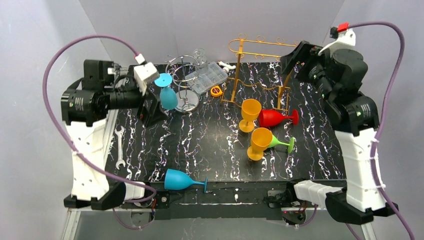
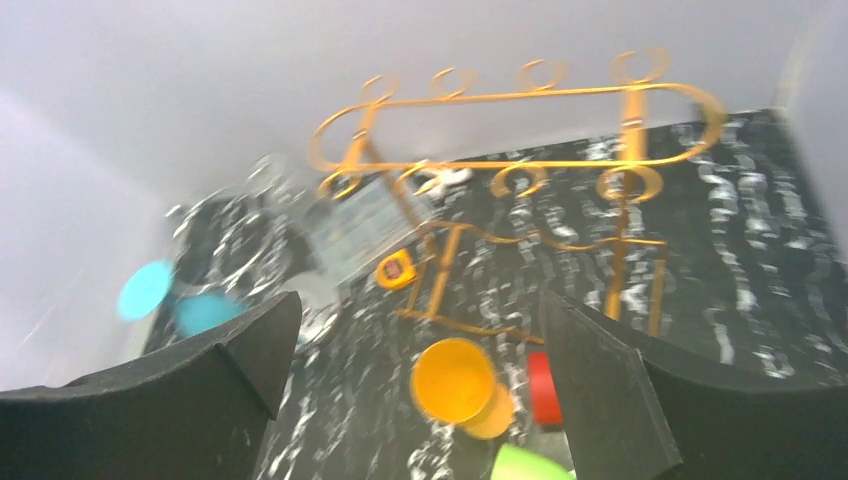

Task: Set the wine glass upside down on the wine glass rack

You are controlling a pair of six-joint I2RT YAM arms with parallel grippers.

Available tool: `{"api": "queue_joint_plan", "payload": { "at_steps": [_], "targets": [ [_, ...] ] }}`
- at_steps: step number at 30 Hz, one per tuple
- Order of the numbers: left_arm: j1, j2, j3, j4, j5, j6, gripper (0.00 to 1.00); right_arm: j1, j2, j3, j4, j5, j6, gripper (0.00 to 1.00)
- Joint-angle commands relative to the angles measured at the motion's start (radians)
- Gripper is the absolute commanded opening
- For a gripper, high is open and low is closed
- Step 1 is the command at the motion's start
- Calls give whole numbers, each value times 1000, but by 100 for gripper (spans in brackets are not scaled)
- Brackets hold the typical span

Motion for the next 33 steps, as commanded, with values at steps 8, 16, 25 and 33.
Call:
{"api": "queue_joint_plan", "payload": {
  "at_steps": [8,16,25,33],
  "targets": [
    [1,-187,-227,139,-167,-72,98,678,96,-204,-90,-39,-93,98],
    [3,-157,-227,255,-389,-229,98,979,133,-430,56,-42,-122,98],
    [3,-136,-292,316,-511,-330,98,1181,344,-454,-16,81,49,98],
    [2,-167,-322,328,-556,-300,98,1222,406,-525,33,53,218,88]
  ]
}}
